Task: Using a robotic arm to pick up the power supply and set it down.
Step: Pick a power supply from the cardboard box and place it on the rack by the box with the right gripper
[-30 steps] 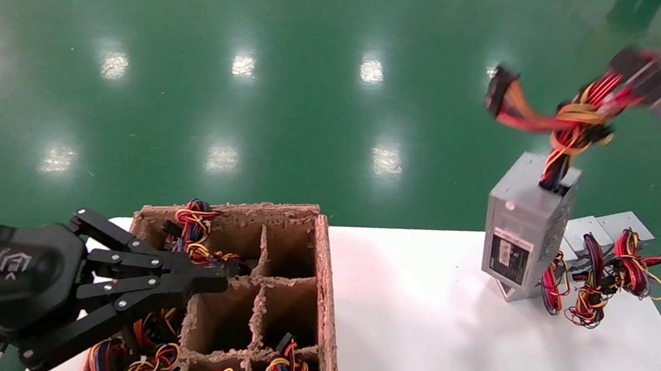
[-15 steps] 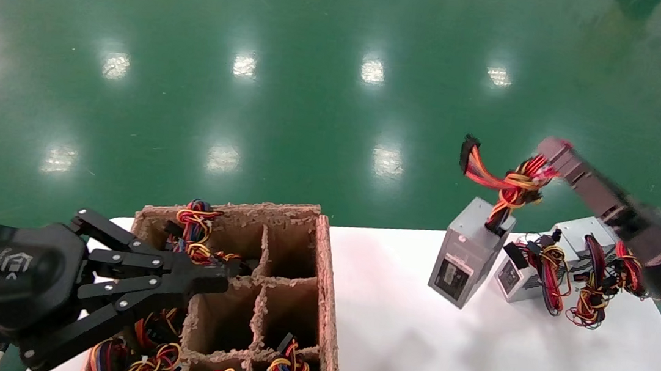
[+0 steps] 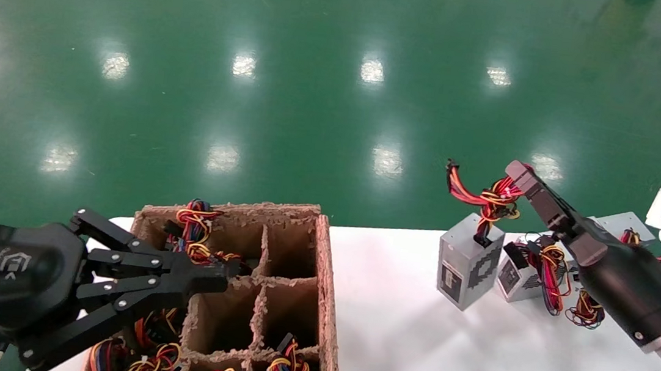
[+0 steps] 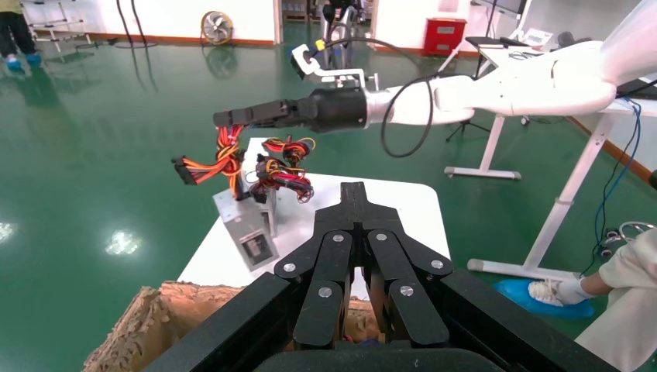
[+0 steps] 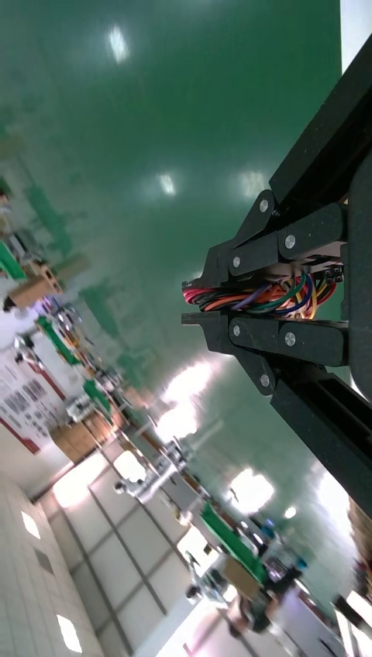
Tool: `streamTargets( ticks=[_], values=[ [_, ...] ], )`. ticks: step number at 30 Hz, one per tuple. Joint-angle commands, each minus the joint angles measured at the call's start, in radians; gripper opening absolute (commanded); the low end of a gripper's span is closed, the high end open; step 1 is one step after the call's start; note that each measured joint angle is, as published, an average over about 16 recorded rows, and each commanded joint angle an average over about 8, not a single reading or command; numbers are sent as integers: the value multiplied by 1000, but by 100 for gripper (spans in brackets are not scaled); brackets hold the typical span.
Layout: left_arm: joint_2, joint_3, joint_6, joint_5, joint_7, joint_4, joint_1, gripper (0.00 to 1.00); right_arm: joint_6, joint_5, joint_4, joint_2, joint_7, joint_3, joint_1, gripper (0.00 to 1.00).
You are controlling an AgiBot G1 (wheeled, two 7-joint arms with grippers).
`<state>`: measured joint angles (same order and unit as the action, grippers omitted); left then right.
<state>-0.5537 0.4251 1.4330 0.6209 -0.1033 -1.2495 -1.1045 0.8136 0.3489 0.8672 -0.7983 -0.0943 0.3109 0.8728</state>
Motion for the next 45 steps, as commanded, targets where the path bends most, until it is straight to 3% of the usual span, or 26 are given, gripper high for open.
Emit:
streamTargets(
  ticks=[1,13,22,31,45],
  values=[
    [0,0,0,0,0,0,0,0,-12,6,-26,-18,5,5,17,0],
    [0,0,0,0,0,0,0,0,-31,31,-184,-84,46,15,112,0],
    [0,0,0,0,0,0,0,0,10,32,-298,-104,80,9,155,0],
    [0,0,0,0,0,0,0,0,47,21,-323,-88,96,-3,133,0],
    [0,0,0,0,0,0,0,0,35,-11,-299,-63,110,-33,56,0]
  ],
)
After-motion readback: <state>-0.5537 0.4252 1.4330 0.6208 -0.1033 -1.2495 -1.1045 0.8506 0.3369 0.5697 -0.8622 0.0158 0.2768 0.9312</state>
